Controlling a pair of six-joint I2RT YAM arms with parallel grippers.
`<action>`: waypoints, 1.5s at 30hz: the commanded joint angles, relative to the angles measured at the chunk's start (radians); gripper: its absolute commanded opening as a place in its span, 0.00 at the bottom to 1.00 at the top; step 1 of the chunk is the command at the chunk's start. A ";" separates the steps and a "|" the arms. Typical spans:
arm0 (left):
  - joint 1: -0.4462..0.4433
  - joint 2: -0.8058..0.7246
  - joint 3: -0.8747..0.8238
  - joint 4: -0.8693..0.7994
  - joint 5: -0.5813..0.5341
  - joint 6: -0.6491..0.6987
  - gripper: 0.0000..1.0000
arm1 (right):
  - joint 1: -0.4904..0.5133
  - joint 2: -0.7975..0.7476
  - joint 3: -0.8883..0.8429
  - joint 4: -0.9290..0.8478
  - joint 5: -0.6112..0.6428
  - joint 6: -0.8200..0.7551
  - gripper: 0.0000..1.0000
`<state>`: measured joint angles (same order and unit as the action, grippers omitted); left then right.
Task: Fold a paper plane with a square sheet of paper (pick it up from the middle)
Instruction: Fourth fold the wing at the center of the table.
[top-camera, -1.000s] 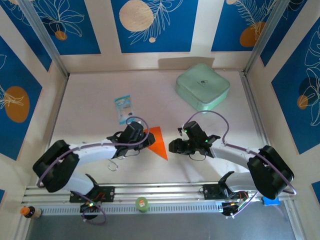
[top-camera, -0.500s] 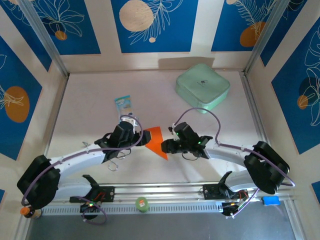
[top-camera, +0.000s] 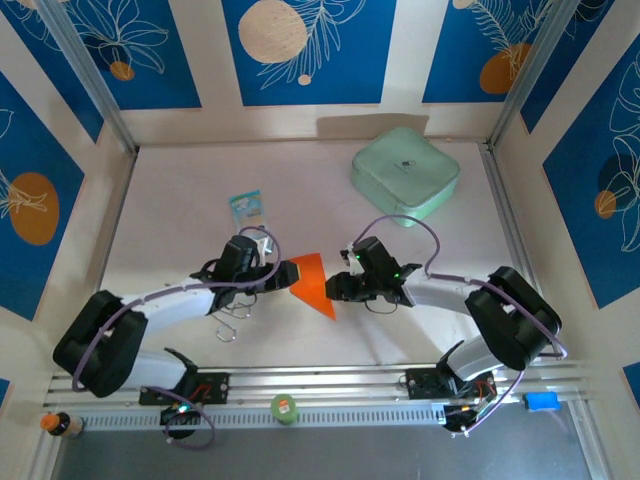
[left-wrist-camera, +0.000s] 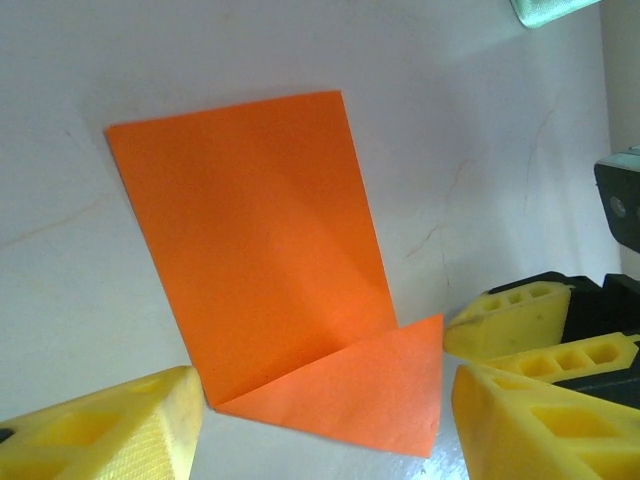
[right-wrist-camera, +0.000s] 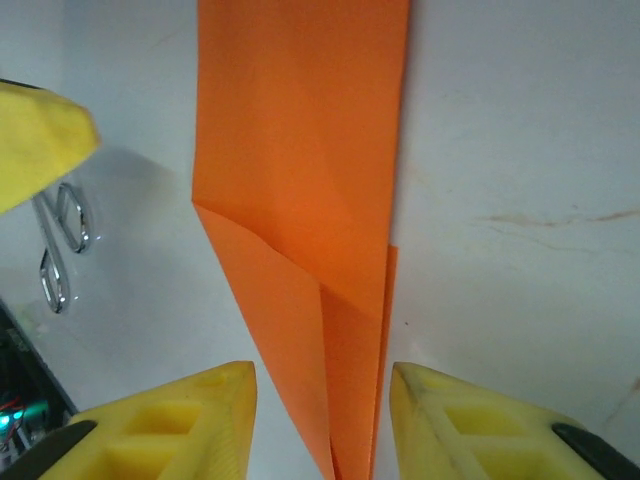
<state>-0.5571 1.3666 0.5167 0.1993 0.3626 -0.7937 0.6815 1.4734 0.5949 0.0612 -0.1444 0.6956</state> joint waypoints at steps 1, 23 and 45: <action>0.030 0.047 -0.014 0.089 0.125 -0.071 0.65 | -0.011 0.030 0.035 0.027 -0.079 -0.008 0.36; 0.060 0.089 0.009 0.037 0.144 -0.115 0.62 | -0.045 0.065 0.030 0.080 -0.143 -0.026 0.11; 0.071 0.179 0.065 0.092 0.201 -0.170 0.70 | -0.115 -0.008 -0.058 0.181 -0.257 -0.016 0.09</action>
<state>-0.4992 1.5307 0.5556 0.2703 0.5407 -0.9424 0.5739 1.4944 0.5499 0.2214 -0.3687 0.6781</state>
